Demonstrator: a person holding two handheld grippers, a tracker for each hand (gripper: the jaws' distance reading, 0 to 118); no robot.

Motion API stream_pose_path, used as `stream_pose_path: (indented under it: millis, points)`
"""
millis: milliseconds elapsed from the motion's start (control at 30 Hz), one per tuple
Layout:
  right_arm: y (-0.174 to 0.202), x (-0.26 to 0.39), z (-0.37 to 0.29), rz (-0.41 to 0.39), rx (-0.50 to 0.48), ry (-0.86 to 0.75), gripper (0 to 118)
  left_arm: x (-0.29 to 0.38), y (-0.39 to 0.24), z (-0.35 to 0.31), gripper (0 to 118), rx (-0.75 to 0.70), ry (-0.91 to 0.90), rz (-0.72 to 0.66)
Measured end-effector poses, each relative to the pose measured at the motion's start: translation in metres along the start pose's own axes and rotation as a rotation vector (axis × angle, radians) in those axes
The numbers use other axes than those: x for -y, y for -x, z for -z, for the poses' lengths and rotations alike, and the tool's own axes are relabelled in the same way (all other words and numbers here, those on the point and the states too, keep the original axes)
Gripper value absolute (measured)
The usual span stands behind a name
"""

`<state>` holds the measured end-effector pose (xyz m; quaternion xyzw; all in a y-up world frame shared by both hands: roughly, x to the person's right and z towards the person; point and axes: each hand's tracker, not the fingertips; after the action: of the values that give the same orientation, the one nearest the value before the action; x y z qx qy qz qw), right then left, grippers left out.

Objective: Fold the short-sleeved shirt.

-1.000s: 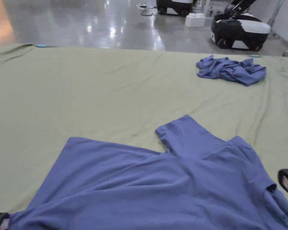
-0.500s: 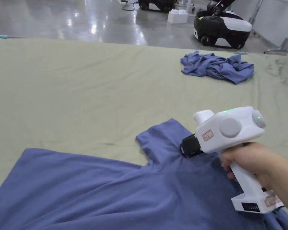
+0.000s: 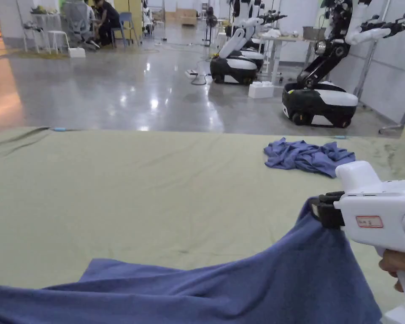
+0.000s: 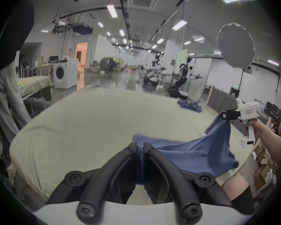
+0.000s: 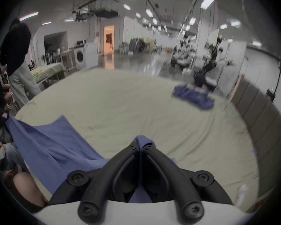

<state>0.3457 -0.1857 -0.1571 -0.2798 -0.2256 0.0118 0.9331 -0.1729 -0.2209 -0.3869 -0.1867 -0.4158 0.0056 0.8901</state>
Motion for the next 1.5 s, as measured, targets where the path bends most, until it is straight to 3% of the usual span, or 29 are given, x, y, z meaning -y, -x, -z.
stream_pose_path:
  millis: [200,300,567,800,1133,1367,1500]
  points:
    - [-0.027,-0.092,-0.149,0.010,0.174,-0.258,5,-0.119,-0.021,-0.023,7,0.047,-0.146,0.083]
    - [-0.042,-0.131,-0.205,0.054,0.211,-0.337,5,-0.177,-0.031,-0.031,7,0.047,-0.207,0.090]
    - [-0.066,-0.209,-0.272,0.113,0.261,-0.503,5,-0.288,-0.044,-0.032,7,-0.012,-0.297,0.141]
    - [-0.077,-0.271,-0.226,0.096,0.330,-0.554,5,-0.343,-0.042,0.012,7,-0.069,-0.303,0.107]
    - [-0.113,-0.357,-0.090,0.104,0.382,-0.567,5,-0.404,-0.033,0.147,7,-0.170,-0.291,0.125]
    - [-0.124,-0.407,-0.017,0.028,0.452,-0.575,5,-0.428,-0.021,0.241,7,-0.234,-0.303,0.131]
    - [-0.136,-0.429,0.014,0.064,0.458,-0.609,5,-0.428,-0.023,0.285,7,-0.267,-0.339,0.177]
